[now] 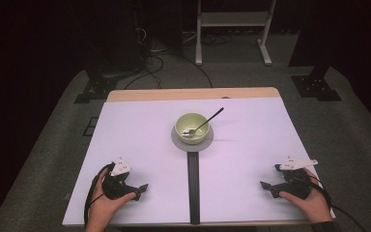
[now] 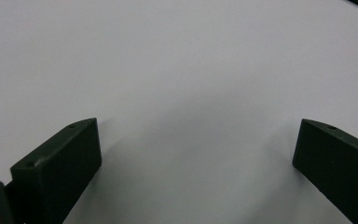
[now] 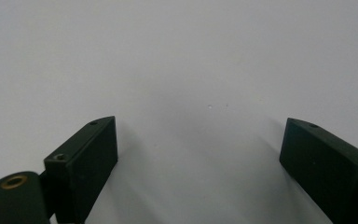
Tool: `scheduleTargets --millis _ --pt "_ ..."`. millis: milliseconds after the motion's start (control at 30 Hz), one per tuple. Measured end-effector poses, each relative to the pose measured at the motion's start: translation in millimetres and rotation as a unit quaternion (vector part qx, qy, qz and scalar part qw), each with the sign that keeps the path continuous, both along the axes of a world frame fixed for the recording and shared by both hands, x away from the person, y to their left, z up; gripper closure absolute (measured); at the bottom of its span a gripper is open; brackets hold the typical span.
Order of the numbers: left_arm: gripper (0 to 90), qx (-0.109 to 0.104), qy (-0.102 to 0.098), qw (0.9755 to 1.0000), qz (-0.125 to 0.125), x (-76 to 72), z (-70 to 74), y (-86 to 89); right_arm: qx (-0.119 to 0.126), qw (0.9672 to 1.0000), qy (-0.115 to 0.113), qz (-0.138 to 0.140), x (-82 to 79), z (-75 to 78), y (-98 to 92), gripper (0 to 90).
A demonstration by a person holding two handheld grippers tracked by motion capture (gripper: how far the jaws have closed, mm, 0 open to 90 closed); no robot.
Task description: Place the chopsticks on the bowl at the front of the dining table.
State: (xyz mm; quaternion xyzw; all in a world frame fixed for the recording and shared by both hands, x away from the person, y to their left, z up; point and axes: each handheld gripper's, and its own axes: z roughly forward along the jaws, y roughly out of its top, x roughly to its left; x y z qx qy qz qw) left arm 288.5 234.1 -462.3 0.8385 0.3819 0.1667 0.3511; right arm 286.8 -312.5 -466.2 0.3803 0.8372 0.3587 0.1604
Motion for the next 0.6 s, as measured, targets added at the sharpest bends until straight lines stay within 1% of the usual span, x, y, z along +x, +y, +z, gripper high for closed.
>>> scheduleTargets --millis 100,233,300,367,400,467,567,600 --pt "0.0 -0.007 0.003 1.0 0.003 0.2 0.5 0.7 0.001 1.0 0.001 0.0 0.2 0.0 0.0 9.9" --pt "0.0 -0.006 0.002 1.0 0.003 0.0 0.7 0.4 0.0 1.0 0.0 0.0 0.2 0.0 0.0 10.0" --pt "0.0 -0.006 0.0 1.0 0.005 0.9 1.7 0.2 0.0 1.0 0.001 0.0 0.1 0.0 -0.1 10.0" --pt "0.0 -0.009 0.0 0.9999 0.006 1.2 2.6 0.2 0.0 1.0 0.0 0.0 0.1 0.0 -0.1 10.0" --pt "0.0 -0.01 -0.004 0.9999 0.007 1.9 3.7 0.0 0.0 1.0 0.0 0.0 0.2 0.0 -0.1 9.9" --pt "0.0 -0.017 -0.006 0.9998 0.009 2.2 5.2 -0.2 0.0 1.0 0.0 0.0 0.2 0.0 -0.1 9.9" --pt "0.0 -0.015 -0.01 0.9998 0.009 1.1 6.9 0.6 0.0 1.0 0.001 0.0 0.3 0.0 0.0 9.9" --pt "0.0 -0.018 -0.01 0.9997 0.01 0.3 7.7 0.9 0.0 1.0 0.001 0.0 0.3 0.0 0.1 9.9"
